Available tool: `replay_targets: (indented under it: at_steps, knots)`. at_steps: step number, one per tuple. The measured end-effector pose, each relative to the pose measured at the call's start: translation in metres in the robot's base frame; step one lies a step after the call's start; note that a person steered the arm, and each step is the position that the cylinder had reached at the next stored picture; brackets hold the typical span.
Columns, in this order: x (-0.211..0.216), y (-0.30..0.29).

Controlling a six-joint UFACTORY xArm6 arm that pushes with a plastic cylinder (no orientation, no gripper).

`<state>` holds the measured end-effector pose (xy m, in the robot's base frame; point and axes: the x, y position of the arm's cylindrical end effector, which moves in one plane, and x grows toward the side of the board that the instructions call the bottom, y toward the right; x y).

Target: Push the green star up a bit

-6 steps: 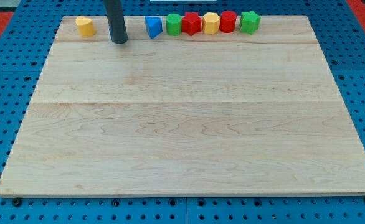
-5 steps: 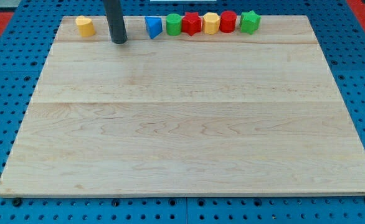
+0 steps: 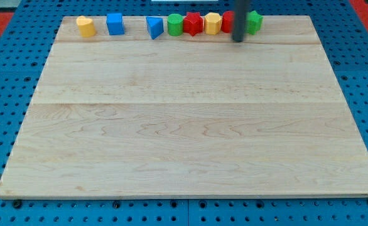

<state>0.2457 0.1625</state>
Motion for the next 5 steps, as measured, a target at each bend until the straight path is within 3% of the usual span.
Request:
replay_targets:
  at_steps: [1,3,5]
  knots:
    - [-0.053,0.041]
    - [-0.054,0.038]
    - [-0.054,0.098]
